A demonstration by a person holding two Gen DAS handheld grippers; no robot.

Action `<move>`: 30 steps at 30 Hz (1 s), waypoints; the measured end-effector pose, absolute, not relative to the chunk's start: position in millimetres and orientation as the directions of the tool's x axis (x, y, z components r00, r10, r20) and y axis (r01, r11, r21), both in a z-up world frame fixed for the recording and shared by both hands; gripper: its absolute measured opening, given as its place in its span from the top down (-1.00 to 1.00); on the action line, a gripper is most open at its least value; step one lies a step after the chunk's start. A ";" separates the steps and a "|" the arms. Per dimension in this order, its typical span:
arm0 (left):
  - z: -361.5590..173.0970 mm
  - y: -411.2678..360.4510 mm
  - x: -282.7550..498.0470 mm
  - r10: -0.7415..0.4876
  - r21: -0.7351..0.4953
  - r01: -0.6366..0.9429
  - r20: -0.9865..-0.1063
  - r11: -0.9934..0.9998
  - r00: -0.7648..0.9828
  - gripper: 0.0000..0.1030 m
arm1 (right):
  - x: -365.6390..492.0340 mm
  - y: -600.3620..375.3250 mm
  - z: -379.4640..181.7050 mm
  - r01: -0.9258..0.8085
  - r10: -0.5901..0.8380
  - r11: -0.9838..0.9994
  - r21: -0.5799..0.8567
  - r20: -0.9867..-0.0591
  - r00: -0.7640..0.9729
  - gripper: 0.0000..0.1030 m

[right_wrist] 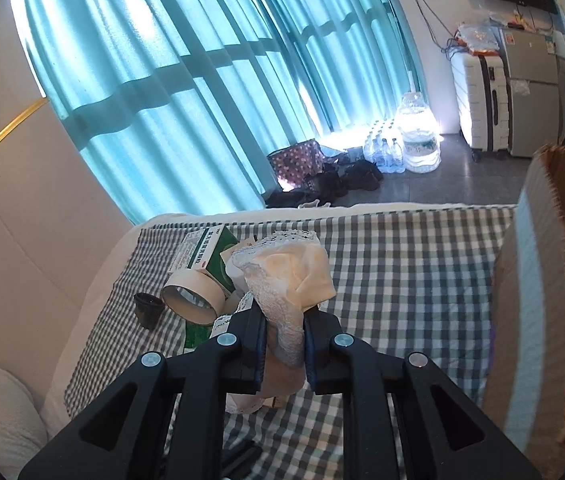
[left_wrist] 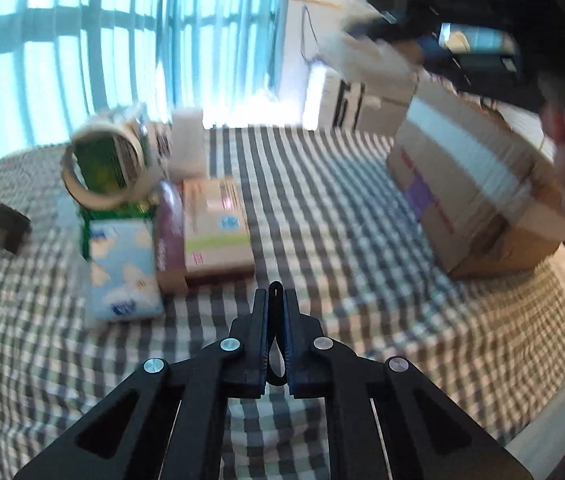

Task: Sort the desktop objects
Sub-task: 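Carry the tissue bundle into the cardboard box and open the right tool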

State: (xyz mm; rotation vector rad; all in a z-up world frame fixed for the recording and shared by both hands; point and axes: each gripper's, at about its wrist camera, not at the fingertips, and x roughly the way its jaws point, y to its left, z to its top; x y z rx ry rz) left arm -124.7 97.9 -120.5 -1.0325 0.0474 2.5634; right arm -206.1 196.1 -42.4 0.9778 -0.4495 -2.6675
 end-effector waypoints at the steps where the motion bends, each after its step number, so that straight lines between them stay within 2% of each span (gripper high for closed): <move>1: -114.4 93.3 -123.3 0.346 -0.128 -0.356 -0.667 -0.926 -0.660 0.87 | -198.2 201.8 -36.3 0.153 -0.360 -0.910 0.384 -0.555 -0.750 0.69; 3: -99.1 94.0 -120.7 0.388 -0.178 -0.364 -0.648 -0.914 -0.655 0.87 | -188.8 210.3 -25.6 0.160 -0.359 -0.910 0.383 -0.532 -0.767 0.69; 8: -64.9 114.9 -116.3 0.426 -0.192 -0.397 -0.608 -0.897 -0.669 0.87 | -161.1 238.7 4.2 0.111 -0.262 -0.942 0.317 -0.485 -0.834 0.69; 16: 0.8 186.5 -131.7 0.574 -0.244 -0.534 -0.520 -0.810 -0.632 0.87 | -129.2 305.2 22.6 -0.126 -0.005 -0.961 0.246 -0.472 -0.881 0.69; 18: 13.6 206.4 -136.9 0.629 -0.273 -0.579 -0.493 -0.768 -0.601 0.87 | -126.6 324.2 19.8 -0.157 0.001 -0.946 0.282 -0.482 -0.876 0.69; 26: 21.4 282.7 -150.1 0.713 -0.283 -0.695 -0.526 -0.661 -0.464 0.85 | -126.4 387.7 6.7 -0.361 0.157 -0.885 0.293 -0.541 -0.826 0.69; 27: 20.1 287.8 -151.0 0.717 -0.285 -0.702 -0.532 -0.653 -0.451 0.80 | -123.7 392.5 4.1 -0.380 0.177 -0.878 0.291 -0.540 -0.823 0.68; 28: 18.3 293.6 -150.9 0.716 -0.282 -0.707 -0.541 -0.649 -0.441 0.59 | -122.3 398.1 2.6 -0.404 0.200 -0.868 0.288 -0.543 -0.816 0.61; 29: 15.5 296.9 -151.0 0.710 -0.275 -0.709 -0.554 -0.649 -0.434 0.36 | -121.3 403.8 1.2 -0.434 0.226 -0.856 0.282 -0.552 -0.803 0.32; 30: 12.4 301.7 -151.8 0.696 -0.268 -0.704 -0.575 -0.657 -0.430 -0.24 | -119.4 409.6 0.6 -0.465 0.255 -0.843 0.271 -0.559 -0.789 0.10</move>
